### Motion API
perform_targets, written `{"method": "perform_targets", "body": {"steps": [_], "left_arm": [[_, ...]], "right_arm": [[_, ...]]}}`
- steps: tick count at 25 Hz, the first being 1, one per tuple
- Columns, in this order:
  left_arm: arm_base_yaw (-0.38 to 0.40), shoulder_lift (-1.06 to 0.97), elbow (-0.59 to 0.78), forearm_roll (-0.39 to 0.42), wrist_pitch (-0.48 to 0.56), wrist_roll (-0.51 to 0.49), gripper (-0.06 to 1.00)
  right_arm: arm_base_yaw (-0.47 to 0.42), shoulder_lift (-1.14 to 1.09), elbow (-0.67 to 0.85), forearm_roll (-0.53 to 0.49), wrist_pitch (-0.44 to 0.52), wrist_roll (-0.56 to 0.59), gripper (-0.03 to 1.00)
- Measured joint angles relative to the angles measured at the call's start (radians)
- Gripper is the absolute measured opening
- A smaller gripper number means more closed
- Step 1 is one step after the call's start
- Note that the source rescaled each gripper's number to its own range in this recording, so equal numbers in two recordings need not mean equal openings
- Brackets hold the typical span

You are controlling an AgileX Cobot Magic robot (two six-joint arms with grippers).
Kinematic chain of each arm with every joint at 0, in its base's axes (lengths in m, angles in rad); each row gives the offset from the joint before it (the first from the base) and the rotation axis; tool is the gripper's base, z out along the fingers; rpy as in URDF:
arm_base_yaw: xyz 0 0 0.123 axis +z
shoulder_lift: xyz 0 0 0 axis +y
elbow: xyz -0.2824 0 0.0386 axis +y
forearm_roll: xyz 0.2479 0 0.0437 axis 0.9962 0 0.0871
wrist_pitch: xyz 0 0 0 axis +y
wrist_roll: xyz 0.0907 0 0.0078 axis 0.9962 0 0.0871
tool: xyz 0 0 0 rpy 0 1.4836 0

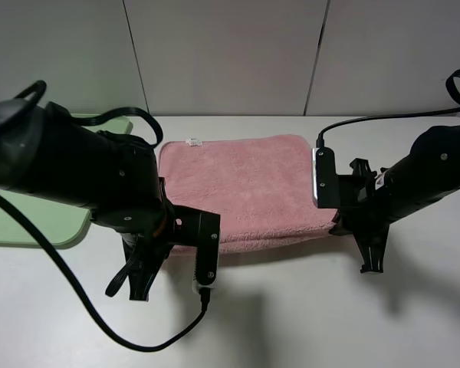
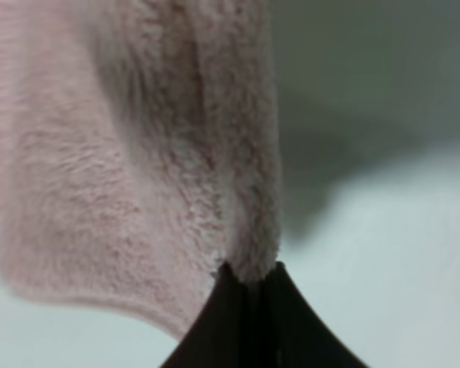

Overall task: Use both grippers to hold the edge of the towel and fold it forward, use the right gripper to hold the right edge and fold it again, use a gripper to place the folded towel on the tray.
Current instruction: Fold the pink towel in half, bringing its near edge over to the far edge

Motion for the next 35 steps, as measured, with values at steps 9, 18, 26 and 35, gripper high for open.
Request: {"method": "perform_targets", "body": {"steps": [9,18,26,35], "left_arm": [[0.000,-0.119,-0.024,-0.001,0.058,0.000,0.00],[0.000,-0.121,-0.125,-0.001,0.178,0.000,0.00],[0.000,-0.121,-0.180,-0.001,0.242,0.000,0.00],[0.000,-0.150,-0.180,-0.004,0.285,0.000,0.00]], "right_arm": [[0.000,-0.057,0.000,-0.003,0.010,0.016,0.00],[0.000,-0.134,0.001,-0.004,0.058,0.031,0.00],[0.000,-0.170,-0.038,-0.007,0.146,0.049,0.00],[0.000,-0.173,-0.134,0.015,0.290,0.088,0.00]]}}
